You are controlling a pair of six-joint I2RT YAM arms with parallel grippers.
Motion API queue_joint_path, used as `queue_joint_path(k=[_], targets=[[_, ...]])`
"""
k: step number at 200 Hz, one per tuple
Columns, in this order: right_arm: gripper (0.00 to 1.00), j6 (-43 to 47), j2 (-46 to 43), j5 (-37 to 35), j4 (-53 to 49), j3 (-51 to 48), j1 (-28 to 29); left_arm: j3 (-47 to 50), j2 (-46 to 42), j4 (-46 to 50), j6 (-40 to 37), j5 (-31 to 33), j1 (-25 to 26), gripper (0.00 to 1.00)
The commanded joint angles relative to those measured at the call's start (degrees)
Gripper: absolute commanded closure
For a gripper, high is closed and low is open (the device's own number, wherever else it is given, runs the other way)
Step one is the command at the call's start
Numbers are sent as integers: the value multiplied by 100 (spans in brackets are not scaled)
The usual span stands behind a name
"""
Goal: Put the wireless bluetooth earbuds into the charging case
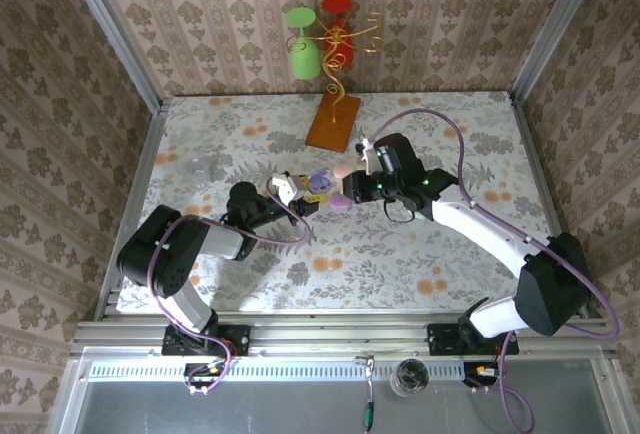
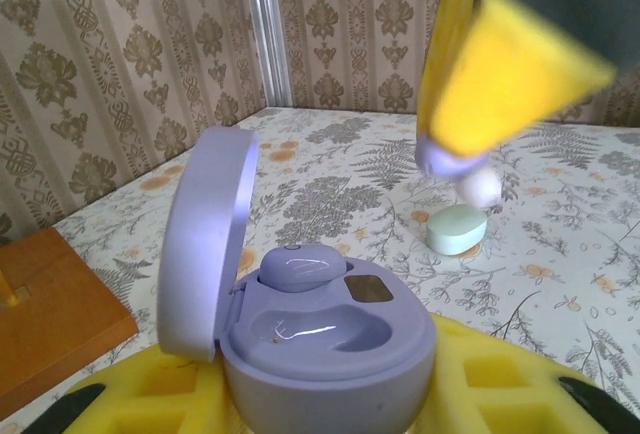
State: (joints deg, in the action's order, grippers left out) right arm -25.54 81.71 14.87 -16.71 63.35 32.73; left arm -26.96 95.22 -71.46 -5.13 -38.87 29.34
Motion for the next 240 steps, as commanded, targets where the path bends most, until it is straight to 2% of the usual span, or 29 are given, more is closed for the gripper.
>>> queue_joint_path(k=[1, 87, 240], targets=[[82, -41, 174, -205, 54, 351, 136, -28, 126, -184, -165, 106, 80, 81], [82, 127, 955, 51, -49, 1164, 410, -99, 248, -193, -91, -20, 116, 81], [82, 290, 1360, 61, -244, 1187, 510, -116, 87, -201, 61, 73, 37, 81]])
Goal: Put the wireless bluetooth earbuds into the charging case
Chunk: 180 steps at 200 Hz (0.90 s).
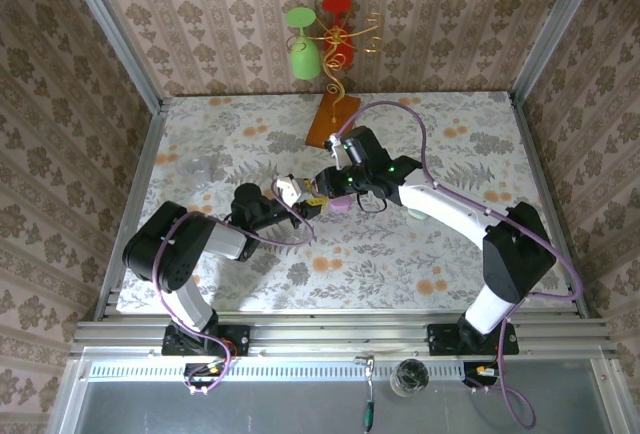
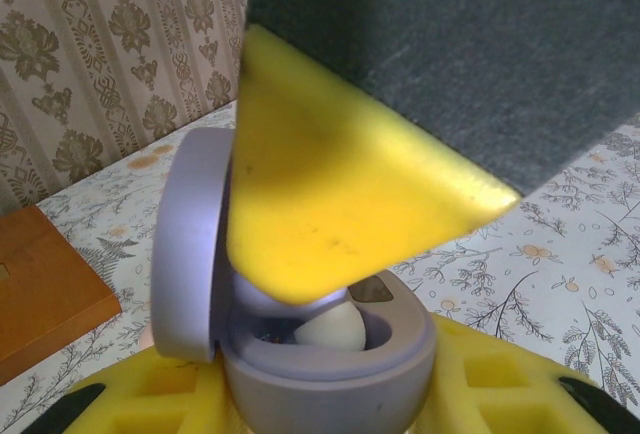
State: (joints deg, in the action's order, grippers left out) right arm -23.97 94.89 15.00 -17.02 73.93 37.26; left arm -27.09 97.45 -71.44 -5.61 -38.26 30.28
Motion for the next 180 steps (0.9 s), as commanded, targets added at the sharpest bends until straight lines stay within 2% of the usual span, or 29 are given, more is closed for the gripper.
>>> queue_joint_path(k=[1, 57, 81, 119, 146, 152, 180], targets=[[82, 135, 40, 47, -214, 130, 65, -103, -133, -203, 111, 11, -57, 81], [79, 26, 87, 20, -153, 52, 106, -130, -142, -230, 227, -124, -110, 80], [66, 48, -95, -128, -79, 5, 105, -97, -192, -233, 218, -144, -136, 80], [51, -37, -585, -363, 267, -268, 32, -51, -207, -232, 238, -352, -279, 80], [47, -165, -999, -463, 816, -642, -37, 67, -261, -235, 103, -520, -380, 80], [47, -207, -1012, -449, 864, -660, -65, 101, -285, -232, 63, -586, -553, 80], [44, -226, -778, -443, 594, -223, -157, 134, -349, -222, 51, -1189, -698, 80]])
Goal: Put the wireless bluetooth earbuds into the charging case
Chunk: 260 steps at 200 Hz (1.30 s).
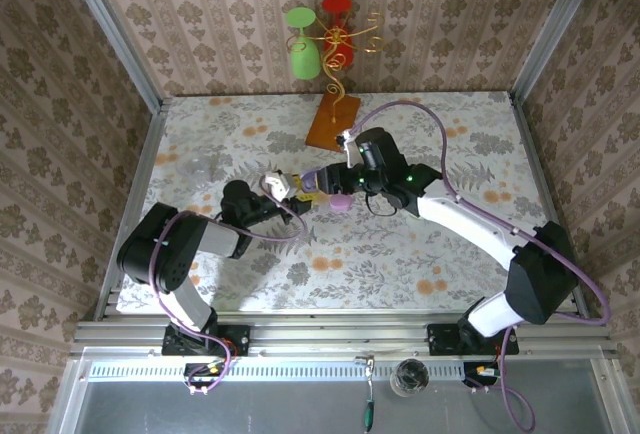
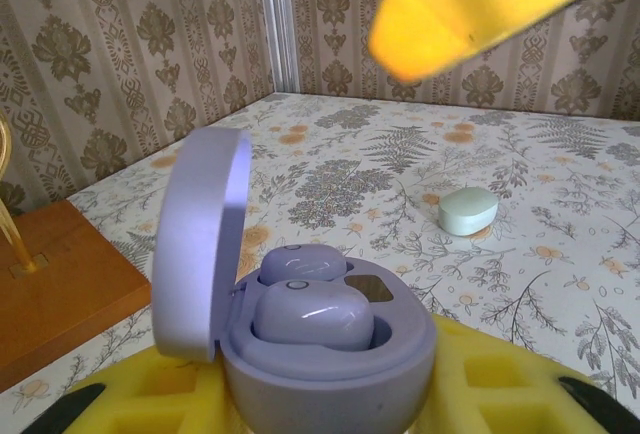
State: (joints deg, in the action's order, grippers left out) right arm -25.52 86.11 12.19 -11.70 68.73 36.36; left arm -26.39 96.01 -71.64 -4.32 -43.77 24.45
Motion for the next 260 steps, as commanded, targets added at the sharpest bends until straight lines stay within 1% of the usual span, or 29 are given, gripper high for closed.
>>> queue_joint_path(k=[1, 23, 45, 59, 79, 95, 106, 133, 151, 175, 193, 214, 232, 260], targets=[[44, -64, 117, -167, 45, 320, -67, 64, -209, -202, -78, -649, -115, 80], [48, 92, 512, -109, -376, 853, -85, 73, -240, -206, -73, -838, -123, 80], [51, 310, 944, 111, -830, 1366, -90, 66, -243, -202, -21, -925, -124, 80], [54, 400, 1168, 160, -1072, 1637, -92, 72, -260, -201, -17, -929, -119, 80], [54, 530, 1395, 222, -1349, 1867, -94, 90, -296, -202, 3, -870, -116, 80], [53, 565, 1541, 206, -1467, 1928, -99, 51, -293, -205, 140, -831, -116, 80], [52, 556, 1567, 229, -1527, 1906, -94, 46, -283, -214, 205, -693, -116, 80], [49, 504, 1262, 210, -1382, 1524, -102, 90, -390, -216, 244, -417, -115, 80], [41, 375, 970, 186, -1110, 1196, -103, 132, -473, -213, 243, -299, -108, 80], [28, -143, 579, 422, -546, 718, -217, 152, -551, -228, 292, -238, -88, 80], [23, -826, 338, 1092, 93, 309, -422, 126, -644, -228, 423, -179, -38, 80], [21, -1725, 216, 1962, 828, -111, -663, 89, -745, -228, 565, -39, 23, 80], [22, -2590, 187, 2571, 1555, -461, -809, 16, -797, -225, 742, 126, 71, 80], [25, -3306, 177, 2939, 2298, -780, -832, -91, -848, -224, 862, 295, 132, 80]])
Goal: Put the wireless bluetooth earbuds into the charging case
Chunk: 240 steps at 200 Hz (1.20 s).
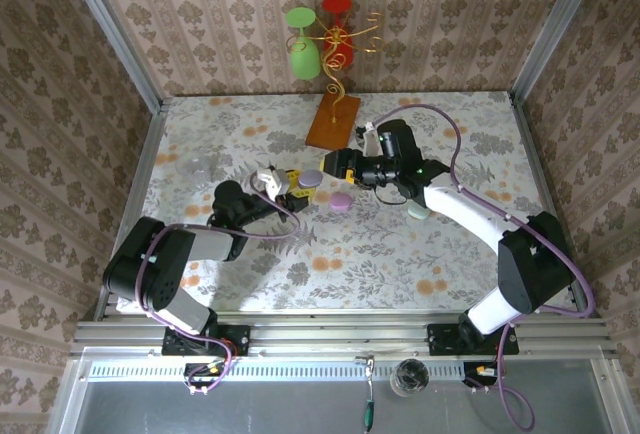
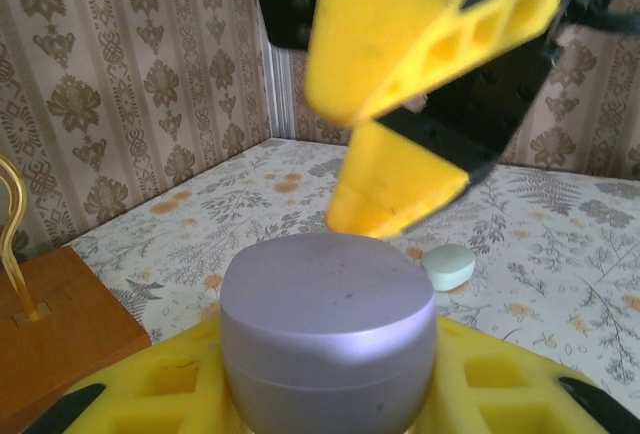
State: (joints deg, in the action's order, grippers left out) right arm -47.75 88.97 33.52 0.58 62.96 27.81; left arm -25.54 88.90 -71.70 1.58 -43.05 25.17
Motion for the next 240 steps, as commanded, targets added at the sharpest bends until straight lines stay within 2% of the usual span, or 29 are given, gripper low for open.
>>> queue_joint_path(k=[1, 43, 75, 109, 177, 194, 218, 230, 240], targets=[[25, -1112, -104, 823, 1108, -208, 23, -182, -137, -219, 272, 225, 59, 80], [29, -2265, 210, 1257, 2575, -492, 31, -329, -141, -222, 326, 388, 256, 80], [30, -2109, 305, 1175, 2326, -445, 69, -365, -162, -226, 380, 485, 328, 80], [32, -2237, 454, 1260, 2490, -408, 110, -390, -123, -221, 338, 562, 375, 80], [77, -2595, 533, 1236, 2973, -558, 63, -406, -53, -221, 341, 527, 388, 80], [82, -2724, 560, 1245, 3149, -634, 26, -393, -62, -213, 355, 508, 386, 79], [84, -2609, 495, 1219, 3017, -648, -17, -317, -101, -192, 215, 578, 379, 67], [84, -2441, 411, 1121, 2812, -678, -52, -253, -160, -135, 114, 578, 343, 42], [84, -2276, 336, 991, 2588, -717, -105, -228, -220, 27, 21, 578, 293, 30]])
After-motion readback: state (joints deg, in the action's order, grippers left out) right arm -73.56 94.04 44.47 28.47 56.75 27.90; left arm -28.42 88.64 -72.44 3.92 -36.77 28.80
